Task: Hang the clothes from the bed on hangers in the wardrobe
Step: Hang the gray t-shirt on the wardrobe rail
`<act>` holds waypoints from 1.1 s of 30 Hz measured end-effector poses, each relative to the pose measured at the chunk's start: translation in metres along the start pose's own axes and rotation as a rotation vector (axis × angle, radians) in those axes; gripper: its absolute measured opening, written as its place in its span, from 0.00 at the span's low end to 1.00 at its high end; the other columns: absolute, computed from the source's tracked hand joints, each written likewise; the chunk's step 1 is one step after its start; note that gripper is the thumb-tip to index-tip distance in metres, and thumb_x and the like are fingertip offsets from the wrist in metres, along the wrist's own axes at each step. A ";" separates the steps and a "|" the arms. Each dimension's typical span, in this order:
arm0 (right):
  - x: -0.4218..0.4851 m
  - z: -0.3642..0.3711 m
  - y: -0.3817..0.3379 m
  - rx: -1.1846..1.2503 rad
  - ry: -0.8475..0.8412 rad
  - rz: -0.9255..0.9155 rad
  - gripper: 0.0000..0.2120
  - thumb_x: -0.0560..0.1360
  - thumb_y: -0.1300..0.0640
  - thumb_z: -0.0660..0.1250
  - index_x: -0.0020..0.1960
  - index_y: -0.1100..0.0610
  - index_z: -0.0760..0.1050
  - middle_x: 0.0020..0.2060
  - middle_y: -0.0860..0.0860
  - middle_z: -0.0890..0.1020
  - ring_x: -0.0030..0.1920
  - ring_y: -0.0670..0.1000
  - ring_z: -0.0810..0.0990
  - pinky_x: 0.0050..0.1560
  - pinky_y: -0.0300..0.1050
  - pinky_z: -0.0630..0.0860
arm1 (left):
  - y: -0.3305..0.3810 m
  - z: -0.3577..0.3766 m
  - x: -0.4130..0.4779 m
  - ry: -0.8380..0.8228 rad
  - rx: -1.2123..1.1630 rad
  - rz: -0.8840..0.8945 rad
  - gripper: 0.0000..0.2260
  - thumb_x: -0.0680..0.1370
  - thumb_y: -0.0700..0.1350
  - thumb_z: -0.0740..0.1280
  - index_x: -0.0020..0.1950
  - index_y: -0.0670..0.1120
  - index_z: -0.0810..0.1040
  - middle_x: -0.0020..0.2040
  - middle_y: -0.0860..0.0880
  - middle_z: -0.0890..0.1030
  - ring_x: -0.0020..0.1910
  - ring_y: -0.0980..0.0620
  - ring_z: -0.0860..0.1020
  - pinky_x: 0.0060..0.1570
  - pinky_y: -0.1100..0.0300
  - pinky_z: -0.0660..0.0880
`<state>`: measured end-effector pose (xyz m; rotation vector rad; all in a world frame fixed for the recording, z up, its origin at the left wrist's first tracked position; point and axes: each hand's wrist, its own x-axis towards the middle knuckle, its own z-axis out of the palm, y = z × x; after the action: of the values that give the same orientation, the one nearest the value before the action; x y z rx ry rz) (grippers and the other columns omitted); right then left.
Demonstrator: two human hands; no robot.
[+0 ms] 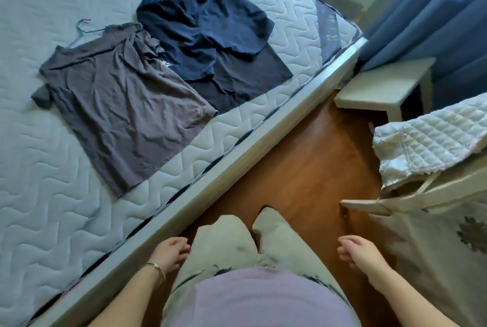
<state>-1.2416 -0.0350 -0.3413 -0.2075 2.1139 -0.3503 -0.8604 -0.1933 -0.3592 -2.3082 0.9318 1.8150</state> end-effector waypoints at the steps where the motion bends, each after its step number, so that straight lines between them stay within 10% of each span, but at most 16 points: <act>1: 0.014 -0.014 -0.019 -0.006 -0.001 0.001 0.09 0.79 0.56 0.59 0.52 0.56 0.76 0.41 0.53 0.81 0.42 0.52 0.80 0.36 0.42 0.73 | 0.007 0.005 -0.003 0.001 -0.040 0.015 0.08 0.79 0.46 0.60 0.55 0.47 0.76 0.49 0.49 0.80 0.43 0.52 0.78 0.51 0.54 0.74; 15: 0.066 0.052 -0.246 -0.454 -0.240 -0.248 0.10 0.77 0.58 0.60 0.53 0.59 0.78 0.37 0.51 0.81 0.39 0.52 0.79 0.40 0.44 0.75 | 0.048 -0.032 0.030 0.101 -0.375 -0.174 0.13 0.80 0.44 0.57 0.62 0.42 0.73 0.61 0.42 0.77 0.59 0.44 0.75 0.62 0.51 0.67; 19: 0.056 0.083 -0.306 -0.546 -0.332 -0.369 0.10 0.77 0.59 0.61 0.55 0.58 0.78 0.46 0.53 0.81 0.49 0.53 0.80 0.57 0.47 0.76 | 0.087 -0.045 0.049 0.101 -0.420 -0.173 0.11 0.80 0.43 0.58 0.60 0.42 0.73 0.57 0.42 0.78 0.52 0.45 0.76 0.54 0.55 0.68; 23: 0.054 0.085 -0.343 -0.455 -0.322 -0.306 0.09 0.77 0.61 0.60 0.53 0.59 0.77 0.38 0.54 0.80 0.36 0.50 0.76 0.32 0.35 0.73 | 0.134 -0.059 0.059 0.089 -0.491 -0.091 0.09 0.79 0.41 0.59 0.57 0.41 0.74 0.50 0.43 0.77 0.40 0.50 0.75 0.38 0.61 0.67; 33: 0.109 0.127 -0.465 -0.804 -0.434 -0.338 0.10 0.78 0.58 0.59 0.55 0.59 0.77 0.42 0.52 0.81 0.39 0.49 0.79 0.33 0.34 0.73 | 0.253 -0.113 0.117 0.140 -0.422 0.072 0.07 0.79 0.40 0.59 0.53 0.44 0.75 0.47 0.45 0.77 0.41 0.52 0.75 0.35 0.69 0.70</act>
<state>-1.1874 -0.5259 -0.3400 -1.0171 1.6772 0.3510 -0.8723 -0.4941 -0.3518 -2.7067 0.7080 2.0720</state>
